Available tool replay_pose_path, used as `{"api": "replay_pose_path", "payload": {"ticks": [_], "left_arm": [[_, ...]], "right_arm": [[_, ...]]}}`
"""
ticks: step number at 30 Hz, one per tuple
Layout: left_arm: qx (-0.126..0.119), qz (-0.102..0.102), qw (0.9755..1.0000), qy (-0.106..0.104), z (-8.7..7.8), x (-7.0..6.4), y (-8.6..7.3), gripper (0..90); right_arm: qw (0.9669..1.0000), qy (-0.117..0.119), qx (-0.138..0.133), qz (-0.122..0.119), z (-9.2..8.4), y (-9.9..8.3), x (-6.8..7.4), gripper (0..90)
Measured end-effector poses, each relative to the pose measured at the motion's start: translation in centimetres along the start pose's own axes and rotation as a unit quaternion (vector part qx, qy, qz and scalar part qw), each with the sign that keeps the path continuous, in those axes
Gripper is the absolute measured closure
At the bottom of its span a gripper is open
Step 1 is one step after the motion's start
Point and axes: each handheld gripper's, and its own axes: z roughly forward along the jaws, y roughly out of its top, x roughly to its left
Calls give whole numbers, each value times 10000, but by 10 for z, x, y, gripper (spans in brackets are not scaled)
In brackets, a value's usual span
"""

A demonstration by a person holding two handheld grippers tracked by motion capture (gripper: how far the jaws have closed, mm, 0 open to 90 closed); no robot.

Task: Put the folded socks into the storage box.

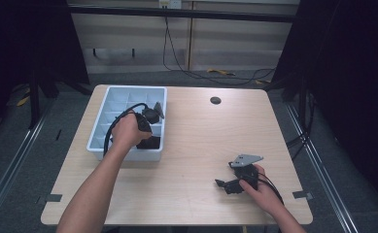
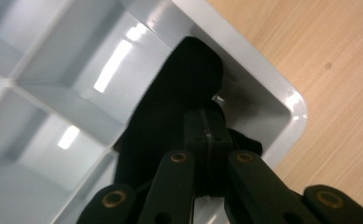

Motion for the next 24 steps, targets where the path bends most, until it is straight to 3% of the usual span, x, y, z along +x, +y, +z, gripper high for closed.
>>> {"api": "replay_pose_path", "payload": {"ticks": [1,3,11,15,24], "left_arm": [[0,0,10000,0,0,0,0,900],[-145,-58,9998,127,-18,3,-1,900],[-293,-150,9989,318,-37,13,-8,900],[-245,-273,9982,472,-36,17,-12,900],[-55,-212,9989,420,-16,16,-12,900]], "right_arm": [[10000,0,0,0,0,0,0,124],[10000,0,1,0,0,0,0,124],[10000,0,2,2,0,0,0,124],[10000,-2,1,3,0,0,0,124],[10000,-3,0,1,0,0,0,124]]}}
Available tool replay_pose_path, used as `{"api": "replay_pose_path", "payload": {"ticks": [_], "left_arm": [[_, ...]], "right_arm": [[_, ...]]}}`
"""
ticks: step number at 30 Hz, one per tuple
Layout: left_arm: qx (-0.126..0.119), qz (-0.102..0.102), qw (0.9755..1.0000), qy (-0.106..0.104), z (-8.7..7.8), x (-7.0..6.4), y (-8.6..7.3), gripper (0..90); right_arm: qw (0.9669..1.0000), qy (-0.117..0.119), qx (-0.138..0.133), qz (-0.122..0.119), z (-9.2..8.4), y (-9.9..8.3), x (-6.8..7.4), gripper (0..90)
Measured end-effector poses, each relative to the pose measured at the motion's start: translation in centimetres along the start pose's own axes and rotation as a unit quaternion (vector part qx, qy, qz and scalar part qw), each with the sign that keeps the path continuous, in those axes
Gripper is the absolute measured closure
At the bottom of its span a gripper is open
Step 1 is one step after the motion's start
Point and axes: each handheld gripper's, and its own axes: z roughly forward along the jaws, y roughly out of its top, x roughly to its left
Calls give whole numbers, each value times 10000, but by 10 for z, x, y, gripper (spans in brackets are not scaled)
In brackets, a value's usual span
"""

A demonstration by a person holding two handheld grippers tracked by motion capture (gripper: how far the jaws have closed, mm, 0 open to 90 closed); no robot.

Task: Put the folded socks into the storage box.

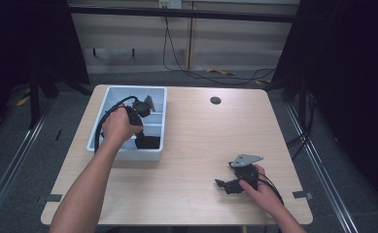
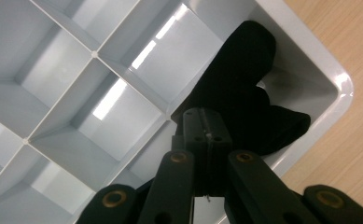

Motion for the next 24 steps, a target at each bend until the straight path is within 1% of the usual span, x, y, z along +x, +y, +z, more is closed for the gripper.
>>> {"api": "replay_pose_path", "payload": {"ticks": [2,4,5,6,7,8,11,14,15,17,21,24], "left_arm": [[24,45,10000,26,2,-5,2,900],[51,106,9999,43,2,-6,3,900],[51,106,9999,43,2,-6,3,900],[57,71,10000,41,5,-9,4,900],[152,168,9997,45,7,-10,6,900],[124,103,9999,22,9,-11,6,900],[154,66,9998,-44,16,-13,8,900],[185,65,9998,-54,25,-15,10,900],[268,132,9995,-37,28,-16,11,900],[320,144,9994,-14,32,-17,12,900],[318,139,9994,-9,36,-17,12,900],[296,139,9995,-44,42,-16,10,900]], "right_arm": [[10000,2,-1,0,0,0,0,124],[10000,3,-1,-2,0,0,0,123],[10000,3,-1,-2,0,0,0,123],[10000,1,-3,-4,1,0,0,123],[10000,3,-3,-3,1,0,0,123],[10000,2,-3,-3,1,0,0,123],[10000,3,-4,-3,1,0,0,123],[10000,3,-3,-2,1,0,0,123],[10000,5,-7,-5,1,0,0,123],[10000,4,-7,-4,1,0,0,123],[10000,6,-10,-19,1,0,0,124],[10000,6,-9,-19,1,0,0,124]]}}
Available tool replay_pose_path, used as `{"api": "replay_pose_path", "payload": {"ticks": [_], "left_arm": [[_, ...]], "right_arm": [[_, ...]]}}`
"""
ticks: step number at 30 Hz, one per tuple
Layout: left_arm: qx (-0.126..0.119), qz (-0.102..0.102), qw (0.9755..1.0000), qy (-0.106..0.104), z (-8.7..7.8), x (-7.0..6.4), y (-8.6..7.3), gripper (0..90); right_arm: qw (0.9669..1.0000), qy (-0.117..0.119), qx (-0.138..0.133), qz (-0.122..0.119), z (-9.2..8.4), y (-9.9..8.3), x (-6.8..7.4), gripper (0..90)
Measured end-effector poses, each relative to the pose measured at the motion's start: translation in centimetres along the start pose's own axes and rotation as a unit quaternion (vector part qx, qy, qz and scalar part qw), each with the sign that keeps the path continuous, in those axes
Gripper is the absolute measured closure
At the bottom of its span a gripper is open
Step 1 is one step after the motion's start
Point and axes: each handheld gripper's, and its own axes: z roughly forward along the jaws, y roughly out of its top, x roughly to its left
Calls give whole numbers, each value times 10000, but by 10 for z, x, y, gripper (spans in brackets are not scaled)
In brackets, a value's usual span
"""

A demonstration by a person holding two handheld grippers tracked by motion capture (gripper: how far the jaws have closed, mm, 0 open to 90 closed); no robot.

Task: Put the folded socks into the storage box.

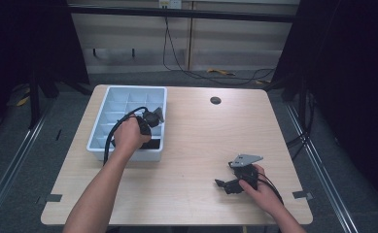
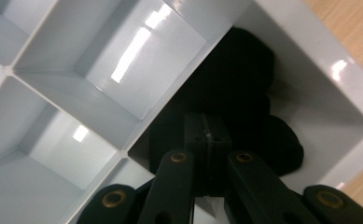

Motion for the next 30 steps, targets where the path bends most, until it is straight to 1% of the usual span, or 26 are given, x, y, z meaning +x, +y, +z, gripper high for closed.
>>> {"api": "replay_pose_path", "payload": {"ticks": [1,6,9,10,13,15,16,18,20,21,22,24,25,26,28,29,30], "left_arm": [[-26,-33,10000,-12,2,0,0,900],[20,-28,10000,-10,5,0,0,900],[-36,-57,10000,-27,6,0,-1,900],[-88,-80,9999,-26,7,0,-2,900],[-91,-39,9999,-25,5,1,-4,900],[-117,-60,9999,-10,4,0,-4,900],[-166,-115,9998,-45,2,0,-4,900],[-153,-95,9998,-48,0,1,-5,898],[-272,-167,9995,-65,-8,1,-7,852],[-319,-175,9993,-42,-11,1,-8,821],[-383,-184,9991,-62,-15,1,-8,805],[-489,-178,9986,-33,-24,1,-10,783],[-489,-178,9986,-33,-24,1,-10,764],[-582,-160,9982,-10,-31,2,-11,754],[-658,-175,9977,-20,-37,1,-13,736],[-749,-165,9971,5,-41,1,-14,727],[-749,-165,9971,5,-41,1,-14,705]], "right_arm": [[10000,0,0,0,0,0,0,124],[10000,-2,6,7,0,0,0,124],[10000,-2,5,6,0,0,0,124],[10000,-1,5,8,0,0,0,124],[10000,0,6,9,0,0,0,124],[10000,0,7,9,0,0,0,124],[10000,0,7,8,0,0,0,124],[10000,-1,0,-1,0,0,0,124],[10000,1,3,4,0,0,0,123],[10000,0,3,3,0,0,0,124],[10000,1,4,4,0,0,0,124],[10000,0,3,3,0,0,0,124],[10000,0,3,3,0,0,0,124],[10000,-1,3,2,0,0,0,124],[10000,-1,5,8,0,0,0,124],[10000,0,3,3,0,0,0,124],[10000,0,3,3,0,0,0,124]]}}
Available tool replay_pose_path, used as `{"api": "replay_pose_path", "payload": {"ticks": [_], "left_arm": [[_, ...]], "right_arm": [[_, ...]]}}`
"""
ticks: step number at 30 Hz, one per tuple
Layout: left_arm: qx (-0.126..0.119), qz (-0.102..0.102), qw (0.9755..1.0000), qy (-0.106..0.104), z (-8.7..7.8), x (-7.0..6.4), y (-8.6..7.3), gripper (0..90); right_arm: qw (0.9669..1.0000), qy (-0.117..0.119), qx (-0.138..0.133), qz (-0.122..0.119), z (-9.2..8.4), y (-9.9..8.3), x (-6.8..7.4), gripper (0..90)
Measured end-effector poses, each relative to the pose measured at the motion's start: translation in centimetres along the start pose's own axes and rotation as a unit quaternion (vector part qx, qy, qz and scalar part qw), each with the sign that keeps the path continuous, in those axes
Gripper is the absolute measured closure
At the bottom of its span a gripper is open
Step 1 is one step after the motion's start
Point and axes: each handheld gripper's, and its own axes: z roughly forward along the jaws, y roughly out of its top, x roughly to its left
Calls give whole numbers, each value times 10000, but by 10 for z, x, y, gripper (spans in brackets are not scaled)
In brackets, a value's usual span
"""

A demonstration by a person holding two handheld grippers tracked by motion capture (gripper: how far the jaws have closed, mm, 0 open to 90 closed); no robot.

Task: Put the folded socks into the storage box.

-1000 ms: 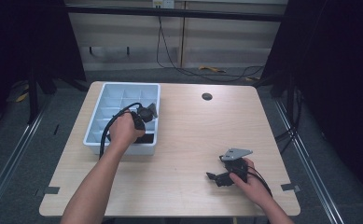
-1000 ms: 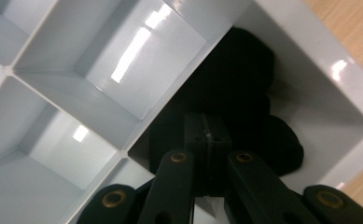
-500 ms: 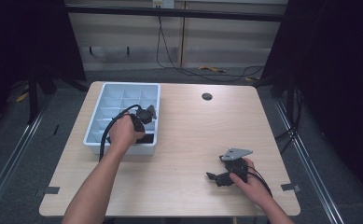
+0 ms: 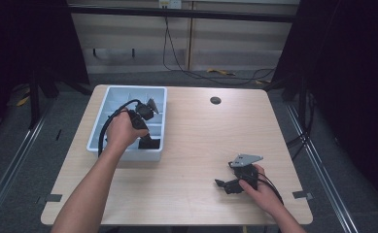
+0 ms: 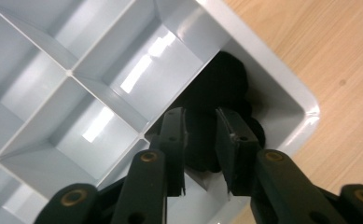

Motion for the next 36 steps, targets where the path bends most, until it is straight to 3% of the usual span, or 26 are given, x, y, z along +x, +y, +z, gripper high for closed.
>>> {"api": "replay_pose_path", "payload": {"ticks": [3,9,13,15,32,36], "left_arm": [[-69,-32,10000,-8,-5,-1,-2,656],[-301,-90,9995,-77,-10,-2,-7,441],[-439,-159,9988,-140,-15,-2,-10,404],[-544,-192,9982,-149,-19,-2,-13,337],[-856,-360,9954,-228,-34,-3,-44,224],[-784,-292,9962,-246,-36,-4,-50,210]], "right_arm": [[10000,0,-3,-2,0,0,0,124],[10000,0,-3,-3,0,0,0,124],[10000,1,-3,-4,0,0,0,124],[10000,0,-3,-3,0,0,0,124],[10000,0,4,7,0,0,0,123],[10000,3,7,-1,0,0,0,124]]}}
